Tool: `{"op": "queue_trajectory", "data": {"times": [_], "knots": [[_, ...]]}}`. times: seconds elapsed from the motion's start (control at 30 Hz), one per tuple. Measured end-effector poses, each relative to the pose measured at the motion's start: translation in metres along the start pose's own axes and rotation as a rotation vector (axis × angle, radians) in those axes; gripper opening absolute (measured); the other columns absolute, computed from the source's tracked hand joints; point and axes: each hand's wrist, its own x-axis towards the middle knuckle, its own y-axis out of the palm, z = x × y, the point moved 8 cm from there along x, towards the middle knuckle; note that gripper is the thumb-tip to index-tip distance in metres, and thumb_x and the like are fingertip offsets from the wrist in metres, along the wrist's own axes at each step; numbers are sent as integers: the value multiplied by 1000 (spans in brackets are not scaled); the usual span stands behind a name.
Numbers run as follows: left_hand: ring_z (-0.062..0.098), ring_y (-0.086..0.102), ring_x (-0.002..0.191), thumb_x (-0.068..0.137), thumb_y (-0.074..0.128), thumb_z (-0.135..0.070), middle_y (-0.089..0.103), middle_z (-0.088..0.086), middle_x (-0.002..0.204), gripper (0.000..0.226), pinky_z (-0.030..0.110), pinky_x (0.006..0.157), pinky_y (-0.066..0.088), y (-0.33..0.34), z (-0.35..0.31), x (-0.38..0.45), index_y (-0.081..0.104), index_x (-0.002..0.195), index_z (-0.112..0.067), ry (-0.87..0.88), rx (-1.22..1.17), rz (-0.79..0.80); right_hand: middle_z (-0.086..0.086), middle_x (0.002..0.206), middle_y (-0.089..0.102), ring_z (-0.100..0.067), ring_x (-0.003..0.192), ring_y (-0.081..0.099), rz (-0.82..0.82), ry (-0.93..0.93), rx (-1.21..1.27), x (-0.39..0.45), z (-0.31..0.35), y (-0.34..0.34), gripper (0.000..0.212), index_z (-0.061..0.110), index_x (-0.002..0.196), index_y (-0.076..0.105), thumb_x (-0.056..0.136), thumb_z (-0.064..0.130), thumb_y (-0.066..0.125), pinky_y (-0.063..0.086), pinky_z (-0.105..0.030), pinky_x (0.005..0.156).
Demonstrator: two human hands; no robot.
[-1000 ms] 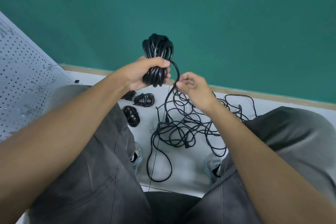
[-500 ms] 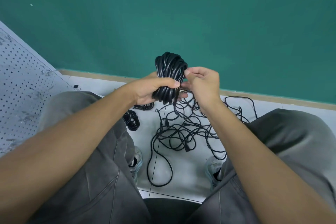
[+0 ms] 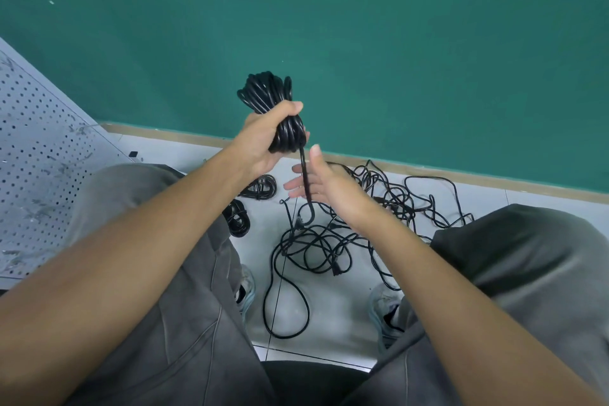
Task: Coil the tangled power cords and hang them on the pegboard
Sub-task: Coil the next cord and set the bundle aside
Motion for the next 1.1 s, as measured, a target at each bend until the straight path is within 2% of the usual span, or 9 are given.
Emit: {"op": "queue_trajectory", "data": {"times": [0.1,0.17,0.23,0.33,0.57,0.73,0.87,1.0,1.1], "knots": [[20,61,66,82,82,-19,60,2,71,21,35,67,54,-28,-18,8,63,88,-11,95,170,-219,-13,97,76,-12,85,74,59,-35,-133,-8,1,2,42,0,115,69,105,38,54,54,-39,101],[18,60,64,83,82,-18,59,-1,68,20,32,63,49,-34,-26,11,62,87,-12,129,276,-237,-29,89,65,-3,70,66,-7,-138,-229,-11,10,-7,30,-12,113,66,99,15,65,52,-25,84],[18,60,68,83,82,-17,59,-1,71,21,32,64,51,-30,-28,12,61,88,-14,142,404,-170,-17,82,67,-7,70,64,-112,-196,-205,-14,21,-22,21,-4,116,70,98,4,64,51,-17,76],[18,51,62,84,80,-13,50,-3,64,28,30,62,44,-11,-20,7,54,74,-18,133,564,24,4,86,74,-9,80,70,-257,-249,-103,-18,34,-50,23,9,118,72,102,1,57,55,-19,80],[17,62,68,91,76,-21,61,5,77,25,32,68,57,33,15,-28,63,105,-4,-69,495,380,-9,81,72,-23,72,69,-466,-329,98,-28,44,-83,11,10,91,67,91,1,73,62,-33,79],[11,64,64,77,79,-20,66,-1,72,34,29,60,55,42,26,-41,69,108,-9,-104,420,390,-18,76,72,-25,62,70,-590,-290,129,-29,37,-92,28,9,78,65,73,14,92,59,-32,65],[16,63,67,90,74,-7,63,1,72,9,31,64,55,39,19,-37,70,88,-15,-17,419,326,-6,72,74,-23,67,70,-676,-224,36,-30,28,-92,29,13,79,68,78,33,89,58,-34,71],[17,66,69,84,76,-21,61,5,79,23,34,75,57,34,18,-33,65,96,-5,-63,264,323,-4,82,73,-26,88,73,-499,-181,73,-15,14,-74,5,15,92,70,94,15,74,59,-44,92],[20,70,75,87,75,-18,65,10,87,21,40,86,60,28,14,-29,67,98,-1,-49,291,299,-11,89,74,-32,93,74,-529,-178,193,-14,9,-72,2,10,95,72,95,9,70,61,-44,91]]}}
